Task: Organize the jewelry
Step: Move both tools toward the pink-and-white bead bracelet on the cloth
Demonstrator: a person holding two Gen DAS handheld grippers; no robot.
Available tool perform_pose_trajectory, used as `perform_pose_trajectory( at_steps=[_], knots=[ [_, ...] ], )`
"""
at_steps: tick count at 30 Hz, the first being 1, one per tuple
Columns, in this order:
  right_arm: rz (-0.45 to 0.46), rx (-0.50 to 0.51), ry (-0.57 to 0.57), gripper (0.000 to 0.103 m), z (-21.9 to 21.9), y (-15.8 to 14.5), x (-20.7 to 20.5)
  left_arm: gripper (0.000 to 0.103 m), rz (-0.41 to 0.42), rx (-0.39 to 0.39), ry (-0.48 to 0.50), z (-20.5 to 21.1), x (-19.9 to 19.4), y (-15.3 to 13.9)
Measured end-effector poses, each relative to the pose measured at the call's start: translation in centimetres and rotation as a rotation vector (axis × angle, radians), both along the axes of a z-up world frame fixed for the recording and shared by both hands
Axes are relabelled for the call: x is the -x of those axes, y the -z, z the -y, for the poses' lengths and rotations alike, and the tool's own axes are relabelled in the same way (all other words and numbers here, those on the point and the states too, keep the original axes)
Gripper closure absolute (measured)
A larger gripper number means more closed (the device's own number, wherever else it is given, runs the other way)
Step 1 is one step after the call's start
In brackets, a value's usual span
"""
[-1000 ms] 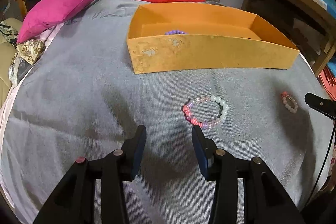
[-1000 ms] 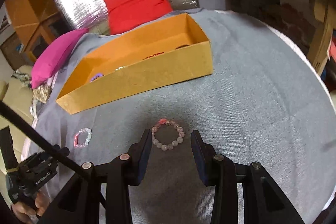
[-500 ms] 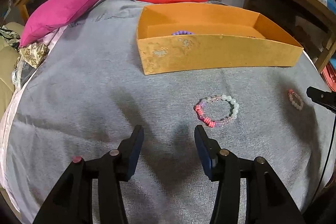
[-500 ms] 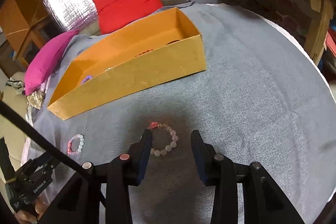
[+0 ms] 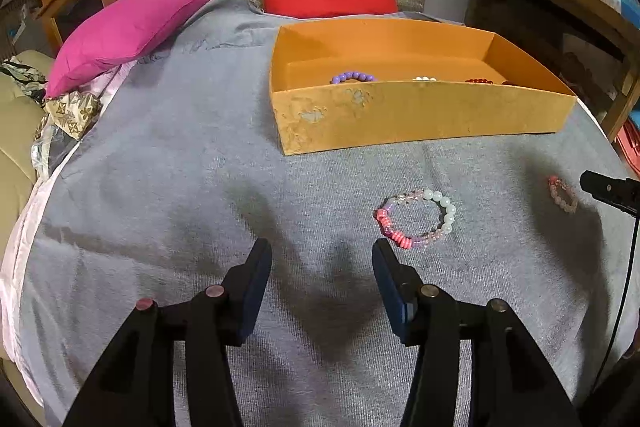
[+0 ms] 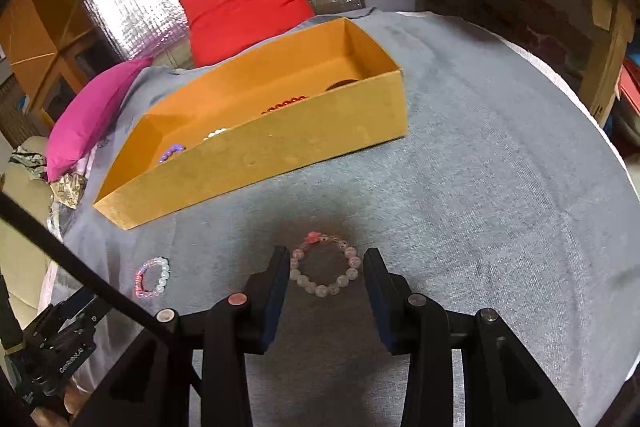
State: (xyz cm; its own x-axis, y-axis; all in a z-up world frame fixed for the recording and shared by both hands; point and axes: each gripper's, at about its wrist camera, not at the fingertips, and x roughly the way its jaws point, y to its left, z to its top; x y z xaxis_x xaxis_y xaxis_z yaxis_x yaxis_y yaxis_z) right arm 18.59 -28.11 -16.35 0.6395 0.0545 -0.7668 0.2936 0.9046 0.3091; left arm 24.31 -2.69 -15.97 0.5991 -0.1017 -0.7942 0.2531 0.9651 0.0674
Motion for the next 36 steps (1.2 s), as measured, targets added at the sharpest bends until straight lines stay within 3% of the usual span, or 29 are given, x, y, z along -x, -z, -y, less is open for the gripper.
perform_pose_trajectory(
  at_steps=[23, 36],
  knots=[
    [-0.017, 0.002, 0.012, 0.061, 0.7, 0.3, 0.0, 0.049, -0.002, -0.001, 0.005, 0.5, -0.1, 0.0],
    [0.011, -0.027, 0.009, 0.061, 2.5, 0.7, 0.7, 0.049, -0.053, 0.035, 0.015, 1.5, -1.2, 1.1]
  ],
)
